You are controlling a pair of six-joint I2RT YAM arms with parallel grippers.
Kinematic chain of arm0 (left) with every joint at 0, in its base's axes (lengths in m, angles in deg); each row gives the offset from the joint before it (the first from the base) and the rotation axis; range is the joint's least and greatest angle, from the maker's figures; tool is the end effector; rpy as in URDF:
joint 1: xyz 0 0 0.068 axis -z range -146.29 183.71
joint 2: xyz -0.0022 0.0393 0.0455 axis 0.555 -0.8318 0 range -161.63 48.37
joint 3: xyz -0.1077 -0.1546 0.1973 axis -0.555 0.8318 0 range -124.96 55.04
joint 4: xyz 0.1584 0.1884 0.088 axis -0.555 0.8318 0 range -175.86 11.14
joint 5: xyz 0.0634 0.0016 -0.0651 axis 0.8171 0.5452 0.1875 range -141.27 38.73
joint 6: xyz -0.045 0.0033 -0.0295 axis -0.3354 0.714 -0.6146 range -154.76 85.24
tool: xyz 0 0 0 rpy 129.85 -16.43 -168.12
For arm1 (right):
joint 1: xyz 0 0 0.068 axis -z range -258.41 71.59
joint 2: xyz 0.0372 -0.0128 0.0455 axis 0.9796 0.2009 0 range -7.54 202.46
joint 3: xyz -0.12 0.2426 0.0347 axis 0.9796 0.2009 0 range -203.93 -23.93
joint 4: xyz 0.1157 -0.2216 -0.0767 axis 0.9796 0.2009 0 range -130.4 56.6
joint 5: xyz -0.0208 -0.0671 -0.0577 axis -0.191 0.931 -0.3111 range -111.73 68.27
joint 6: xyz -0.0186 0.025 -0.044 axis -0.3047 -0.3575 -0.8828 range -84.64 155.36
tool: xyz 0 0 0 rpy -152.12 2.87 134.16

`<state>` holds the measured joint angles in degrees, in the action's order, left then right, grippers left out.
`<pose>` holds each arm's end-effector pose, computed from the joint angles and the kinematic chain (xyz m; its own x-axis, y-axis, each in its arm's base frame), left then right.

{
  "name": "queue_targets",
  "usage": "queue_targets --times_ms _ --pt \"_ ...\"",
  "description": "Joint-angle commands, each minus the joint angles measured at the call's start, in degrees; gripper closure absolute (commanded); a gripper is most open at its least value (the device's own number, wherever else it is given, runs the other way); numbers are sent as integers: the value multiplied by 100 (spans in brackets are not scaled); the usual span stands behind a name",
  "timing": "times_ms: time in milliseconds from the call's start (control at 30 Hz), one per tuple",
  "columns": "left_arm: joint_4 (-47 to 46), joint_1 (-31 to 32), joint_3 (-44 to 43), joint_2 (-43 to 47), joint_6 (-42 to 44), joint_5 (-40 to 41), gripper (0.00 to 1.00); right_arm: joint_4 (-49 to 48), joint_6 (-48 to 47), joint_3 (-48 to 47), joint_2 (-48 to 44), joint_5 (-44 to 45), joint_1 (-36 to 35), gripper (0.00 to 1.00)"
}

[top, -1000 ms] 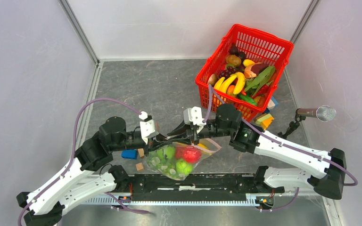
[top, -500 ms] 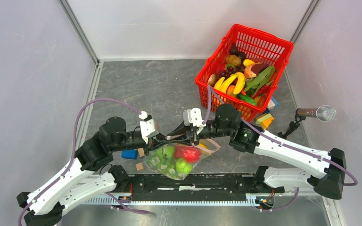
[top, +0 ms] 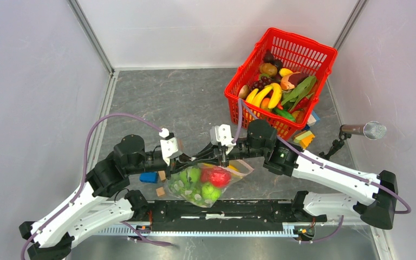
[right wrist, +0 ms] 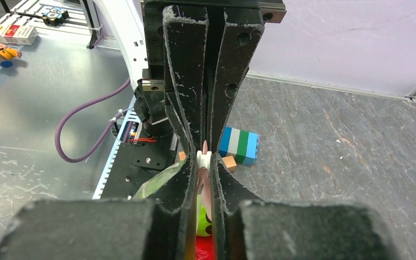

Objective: Place the food in the zip-top bag and seal the zipper
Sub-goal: Zip the zipper food storage bag at the center of the board.

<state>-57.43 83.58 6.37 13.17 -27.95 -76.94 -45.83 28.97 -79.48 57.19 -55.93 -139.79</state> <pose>0.0726 -0.1101 0.3536 -0.0516 0.2270 -0.9725 0.9718 0.2357 0.0035 0.1080 0.2396 0.3658 0.0796 -0.0464 -0.9957 -0.9920 -0.1019 -0.0746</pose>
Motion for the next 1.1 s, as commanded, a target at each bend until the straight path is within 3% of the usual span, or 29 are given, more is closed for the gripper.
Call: queue_targets --times_ms 0,133,333,1067 --pt "-241 -38 -12 6 -47 0 98 -92 -37 -65 7 -53 -23 90" --pt "-243 -39 6 77 -47 75 98 174 -178 -27 -20 143 -23 100" --pt "-360 -38 93 337 -36 367 98 756 -399 108 -263 750 -23 100" --pt "-698 -38 357 955 -95 1099 98 1610 -679 761 -1035 1372 -18 100"
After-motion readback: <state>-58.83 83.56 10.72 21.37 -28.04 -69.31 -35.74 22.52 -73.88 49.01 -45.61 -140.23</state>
